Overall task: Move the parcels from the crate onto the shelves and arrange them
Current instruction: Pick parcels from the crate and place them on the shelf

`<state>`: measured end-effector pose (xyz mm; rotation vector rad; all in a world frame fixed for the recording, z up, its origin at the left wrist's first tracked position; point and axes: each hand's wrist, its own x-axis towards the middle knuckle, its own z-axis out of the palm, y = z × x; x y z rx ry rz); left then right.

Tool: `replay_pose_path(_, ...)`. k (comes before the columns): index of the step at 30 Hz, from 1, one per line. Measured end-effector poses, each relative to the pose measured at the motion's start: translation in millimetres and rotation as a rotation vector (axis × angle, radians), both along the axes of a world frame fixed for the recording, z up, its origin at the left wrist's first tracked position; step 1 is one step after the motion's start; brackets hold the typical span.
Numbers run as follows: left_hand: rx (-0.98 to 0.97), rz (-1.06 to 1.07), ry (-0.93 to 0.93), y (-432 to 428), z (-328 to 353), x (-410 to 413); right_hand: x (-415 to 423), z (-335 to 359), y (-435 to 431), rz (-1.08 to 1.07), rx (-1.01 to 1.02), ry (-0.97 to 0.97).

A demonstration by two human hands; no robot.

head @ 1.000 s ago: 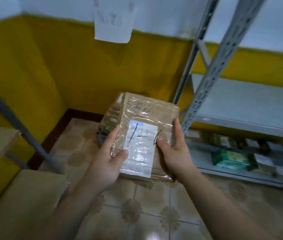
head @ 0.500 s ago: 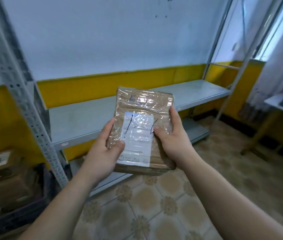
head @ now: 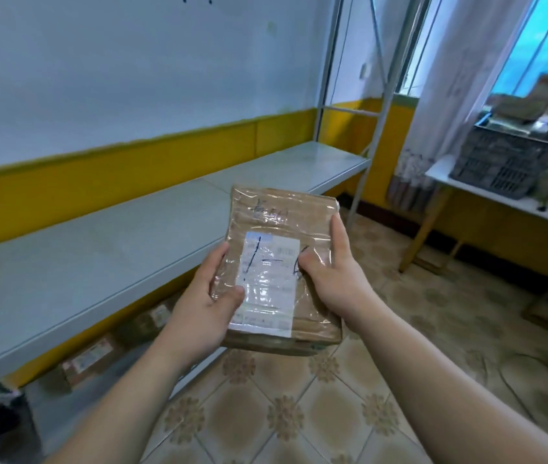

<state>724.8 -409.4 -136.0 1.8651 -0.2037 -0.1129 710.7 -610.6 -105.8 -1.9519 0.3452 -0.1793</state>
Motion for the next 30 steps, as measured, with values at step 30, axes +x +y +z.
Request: replay_pose_path(30,0.079,0.197,0.240,-194.6,-39.5,115.9,169.5,-59.7,-200.3,0.206,0.094,0.169)
